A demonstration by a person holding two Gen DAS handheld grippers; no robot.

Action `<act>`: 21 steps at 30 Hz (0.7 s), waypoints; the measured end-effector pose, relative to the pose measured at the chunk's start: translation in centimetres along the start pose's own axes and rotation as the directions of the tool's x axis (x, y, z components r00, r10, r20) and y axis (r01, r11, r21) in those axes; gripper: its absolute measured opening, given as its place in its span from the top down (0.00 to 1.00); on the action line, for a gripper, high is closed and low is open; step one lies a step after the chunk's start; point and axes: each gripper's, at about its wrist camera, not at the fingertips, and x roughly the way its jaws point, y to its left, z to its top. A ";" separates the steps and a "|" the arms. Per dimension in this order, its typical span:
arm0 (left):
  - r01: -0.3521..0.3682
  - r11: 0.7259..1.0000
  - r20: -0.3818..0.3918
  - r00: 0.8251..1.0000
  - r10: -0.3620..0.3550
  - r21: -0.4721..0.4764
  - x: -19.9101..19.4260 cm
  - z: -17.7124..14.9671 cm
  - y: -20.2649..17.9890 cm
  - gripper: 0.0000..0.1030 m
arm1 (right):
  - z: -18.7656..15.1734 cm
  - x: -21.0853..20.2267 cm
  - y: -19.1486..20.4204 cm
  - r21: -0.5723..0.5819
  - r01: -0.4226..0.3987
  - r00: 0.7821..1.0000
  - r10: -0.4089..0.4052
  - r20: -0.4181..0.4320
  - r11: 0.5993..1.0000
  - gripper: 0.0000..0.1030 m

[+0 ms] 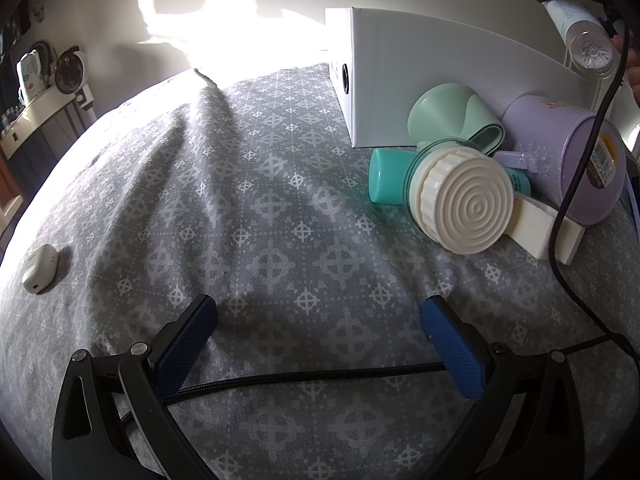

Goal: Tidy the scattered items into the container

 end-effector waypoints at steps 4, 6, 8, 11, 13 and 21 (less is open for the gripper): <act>0.000 1.000 0.000 1.000 0.000 0.000 0.0 0.0 0.0 0.00 | -0.7 2.7 2.3 -0.098 0.023 0.999 -0.027 -0.047 0.995 0.38; 0.000 1.000 0.000 1.000 0.000 0.000 0.0 0.0 0.0 0.00 | -0.9 2.8 3.1 -0.134 0.050 0.998 -0.056 -0.038 0.990 0.38; -0.001 1.000 0.000 1.000 0.001 0.001 0.0 0.0 0.0 0.00 | -0.9 2.5 3.7 -0.151 0.049 0.998 -0.053 -0.019 0.987 0.37; 0.000 1.000 0.000 1.000 0.000 0.000 0.0 -0.1 0.0 0.00 | -1.3 2.6 4.3 -0.184 0.050 0.998 -0.055 -0.024 0.982 0.09; -0.001 1.000 0.000 1.000 0.001 0.001 0.0 -0.1 0.0 0.00 | -1.6 1.6 4.6 -0.186 0.044 0.999 -0.044 0.001 0.982 0.03; 0.002 1.000 0.000 1.000 -0.002 -0.002 0.0 0.1 0.2 0.00 | -5.2 -6.3 2.3 -0.098 -0.058 0.997 0.061 0.036 0.994 0.00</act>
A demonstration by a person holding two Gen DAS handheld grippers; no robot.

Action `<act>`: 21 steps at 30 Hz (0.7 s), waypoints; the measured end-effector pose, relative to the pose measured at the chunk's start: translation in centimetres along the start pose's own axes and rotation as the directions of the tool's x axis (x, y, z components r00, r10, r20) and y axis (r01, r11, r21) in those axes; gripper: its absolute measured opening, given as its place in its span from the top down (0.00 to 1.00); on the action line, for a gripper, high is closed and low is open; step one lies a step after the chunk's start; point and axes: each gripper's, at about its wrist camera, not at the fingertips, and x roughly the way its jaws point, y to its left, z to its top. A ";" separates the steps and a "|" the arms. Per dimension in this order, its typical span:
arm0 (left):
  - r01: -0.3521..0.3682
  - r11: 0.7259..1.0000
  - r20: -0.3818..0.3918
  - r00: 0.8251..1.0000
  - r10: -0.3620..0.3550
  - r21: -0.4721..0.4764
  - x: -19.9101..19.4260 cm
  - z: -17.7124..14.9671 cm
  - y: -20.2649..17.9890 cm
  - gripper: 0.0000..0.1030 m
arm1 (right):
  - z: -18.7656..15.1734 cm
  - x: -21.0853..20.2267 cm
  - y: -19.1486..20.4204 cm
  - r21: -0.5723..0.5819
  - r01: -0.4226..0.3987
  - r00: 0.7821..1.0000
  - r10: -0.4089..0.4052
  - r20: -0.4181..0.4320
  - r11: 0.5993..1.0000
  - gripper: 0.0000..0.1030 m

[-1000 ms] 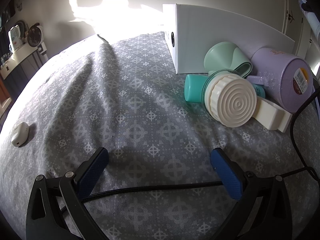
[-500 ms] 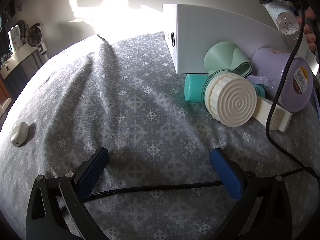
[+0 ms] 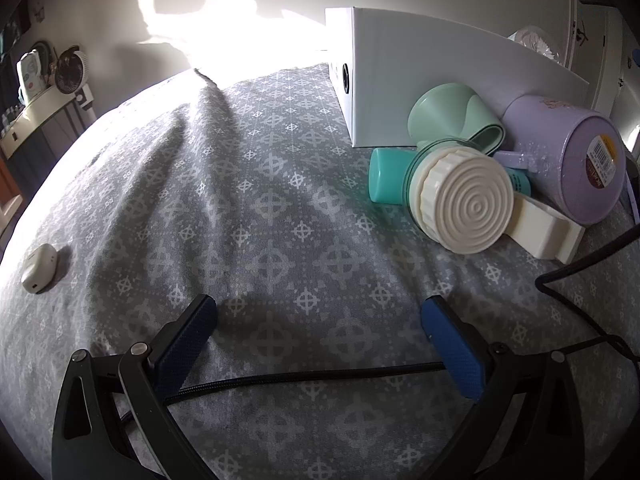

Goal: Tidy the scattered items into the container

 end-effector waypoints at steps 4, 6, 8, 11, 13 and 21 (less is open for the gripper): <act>-0.001 1.000 0.000 1.000 0.001 0.001 0.0 0.1 0.1 0.00 | -4.9 -4.0 -3.1 0.145 -0.051 0.996 0.061 -0.069 0.988 0.00; -0.002 1.000 0.000 1.000 0.002 0.001 0.0 0.1 0.1 0.00 | -7.7 -5.2 -4.8 0.224 -0.035 0.991 0.063 -0.120 0.974 0.00; -0.001 1.000 0.001 1.000 0.001 0.001 0.0 0.0 0.0 0.00 | -10.3 -5.6 -6.5 0.287 -0.010 0.981 0.065 -0.182 0.958 0.00; -0.003 1.000 0.001 1.000 0.003 0.002 0.0 0.1 0.1 0.00 | -13.2 -5.4 -9.0 0.305 0.042 0.961 0.045 -0.273 0.951 0.00; -0.003 1.000 0.001 1.000 0.003 0.002 0.0 0.1 0.1 0.00 | -14.7 -4.9 -10.1 0.300 0.088 0.947 0.013 -0.321 0.950 0.00; -0.004 1.000 0.001 1.000 0.004 0.003 0.0 0.0 0.1 0.00 | -18.0 -2.2 -12.3 0.307 0.181 0.898 -0.030 -0.438 0.934 0.00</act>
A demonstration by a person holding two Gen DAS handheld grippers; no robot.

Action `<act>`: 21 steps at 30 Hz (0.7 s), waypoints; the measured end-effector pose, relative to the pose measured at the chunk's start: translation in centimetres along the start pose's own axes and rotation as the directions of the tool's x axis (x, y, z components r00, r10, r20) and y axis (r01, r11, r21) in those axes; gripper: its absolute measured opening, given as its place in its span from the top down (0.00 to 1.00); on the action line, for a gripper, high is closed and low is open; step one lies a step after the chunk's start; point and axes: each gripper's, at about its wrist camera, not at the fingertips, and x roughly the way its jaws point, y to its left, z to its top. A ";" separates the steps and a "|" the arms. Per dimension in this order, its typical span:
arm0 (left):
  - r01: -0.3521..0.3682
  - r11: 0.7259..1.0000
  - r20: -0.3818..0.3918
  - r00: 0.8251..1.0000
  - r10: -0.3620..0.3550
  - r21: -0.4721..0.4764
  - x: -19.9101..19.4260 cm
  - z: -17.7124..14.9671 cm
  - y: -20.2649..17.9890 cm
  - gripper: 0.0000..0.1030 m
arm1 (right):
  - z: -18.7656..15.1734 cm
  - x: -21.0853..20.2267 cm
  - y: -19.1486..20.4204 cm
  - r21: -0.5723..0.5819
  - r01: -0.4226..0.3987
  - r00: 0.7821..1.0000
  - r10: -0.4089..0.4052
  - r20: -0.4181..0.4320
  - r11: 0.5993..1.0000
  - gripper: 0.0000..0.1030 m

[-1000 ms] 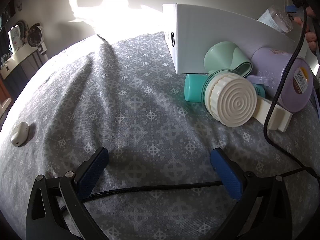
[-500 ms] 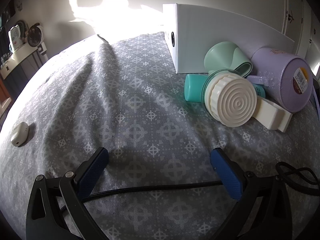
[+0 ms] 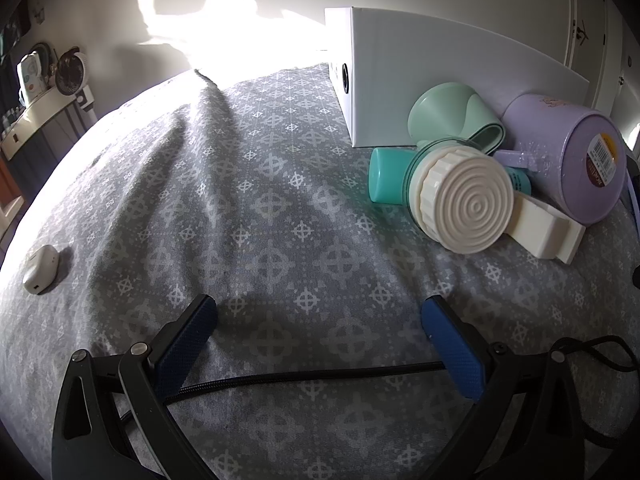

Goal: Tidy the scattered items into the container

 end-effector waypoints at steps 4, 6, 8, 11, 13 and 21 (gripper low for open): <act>-0.001 1.000 0.000 1.000 0.001 0.000 0.0 0.0 0.1 0.00 | -1.0 0.4 1.5 -0.099 0.093 0.995 -0.090 0.031 0.991 0.00; -0.001 1.000 0.000 1.000 0.001 0.000 0.0 0.0 0.0 0.00 | -1.5 0.4 1.9 -0.116 0.114 0.993 -0.108 0.056 0.987 0.00; -0.001 1.000 0.000 1.000 0.001 0.001 0.0 0.0 0.0 0.00 | -1.5 0.5 1.8 -0.115 0.114 0.992 -0.108 0.056 0.987 0.00; -0.002 1.000 0.001 1.000 0.002 0.001 -0.2 -0.1 0.1 0.00 | -1.3 0.6 1.6 -0.114 0.113 0.993 -0.107 0.057 0.987 0.00; -0.002 1.000 0.001 1.000 0.002 0.002 -0.2 -0.1 0.2 0.00 | -1.2 0.6 1.5 -0.114 0.114 0.992 -0.108 0.057 0.987 0.00; -0.002 1.000 0.001 1.000 0.002 0.002 -0.2 -0.1 0.1 0.00 | -1.2 0.2 2.1 -0.122 0.105 0.994 -0.099 0.052 0.987 0.00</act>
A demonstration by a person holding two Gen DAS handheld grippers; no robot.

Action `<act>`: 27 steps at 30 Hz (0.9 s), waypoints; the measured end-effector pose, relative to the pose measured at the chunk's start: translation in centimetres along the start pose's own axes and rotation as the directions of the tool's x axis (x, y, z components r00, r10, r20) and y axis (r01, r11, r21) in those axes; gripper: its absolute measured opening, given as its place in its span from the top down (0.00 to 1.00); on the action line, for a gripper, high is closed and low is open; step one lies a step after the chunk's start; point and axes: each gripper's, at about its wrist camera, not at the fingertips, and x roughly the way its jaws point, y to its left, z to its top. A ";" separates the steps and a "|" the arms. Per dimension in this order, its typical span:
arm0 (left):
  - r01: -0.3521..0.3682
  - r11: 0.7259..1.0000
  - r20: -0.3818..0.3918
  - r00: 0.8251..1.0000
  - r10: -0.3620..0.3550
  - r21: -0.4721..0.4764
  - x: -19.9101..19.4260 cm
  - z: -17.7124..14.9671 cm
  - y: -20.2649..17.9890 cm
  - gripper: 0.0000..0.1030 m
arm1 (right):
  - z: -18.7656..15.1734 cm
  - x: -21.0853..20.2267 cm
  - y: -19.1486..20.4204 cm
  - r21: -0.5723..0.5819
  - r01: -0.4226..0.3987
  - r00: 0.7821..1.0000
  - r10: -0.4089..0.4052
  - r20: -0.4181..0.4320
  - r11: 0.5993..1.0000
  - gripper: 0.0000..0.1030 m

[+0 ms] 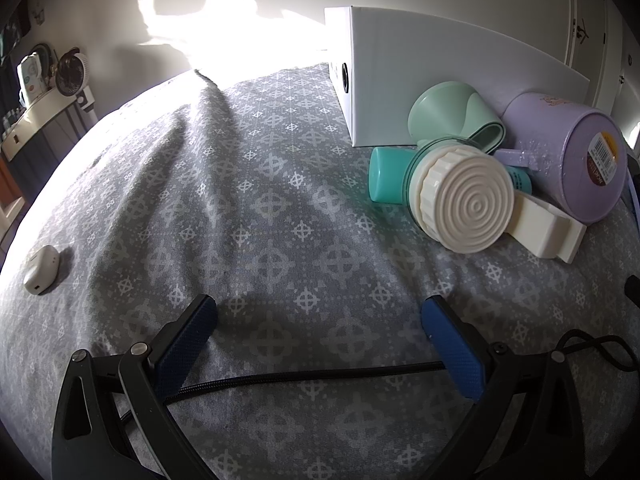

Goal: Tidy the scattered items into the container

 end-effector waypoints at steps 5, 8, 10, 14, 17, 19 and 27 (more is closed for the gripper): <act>0.000 1.000 0.000 1.000 0.000 0.000 0.0 0.0 0.0 0.00 | -0.3 -1.3 1.1 -0.035 -0.084 0.996 0.085 0.036 0.996 0.00; 0.000 1.000 0.000 1.000 0.000 0.000 0.0 0.0 0.0 0.00 | -0.6 -1.6 2.2 -0.082 -0.093 0.994 0.098 0.053 0.992 0.00; 0.000 1.000 0.000 1.000 0.000 0.000 0.0 0.0 0.1 0.00 | -0.8 -1.1 2.7 -0.108 -0.099 0.995 0.102 0.022 0.989 0.00; -0.001 1.000 0.000 1.000 0.001 0.001 0.0 0.0 0.0 0.00 | -1.2 -0.3 3.5 -0.142 -0.062 0.998 0.064 0.006 0.988 0.00; -0.001 1.000 0.000 1.000 0.001 0.001 0.1 0.0 0.0 0.00 | -1.4 -0.2 3.3 -0.137 -0.068 0.998 0.070 0.007 0.988 0.00; -0.002 1.000 0.000 1.000 0.002 0.001 0.1 0.0 0.1 0.00 | -1.5 -0.2 3.3 -0.137 -0.069 0.998 0.070 0.008 0.988 0.00; -0.002 1.000 0.001 1.000 0.002 0.001 0.0 -0.1 0.0 0.00 | -1.5 -0.1 3.2 -0.137 -0.068 0.998 0.070 0.007 0.988 0.00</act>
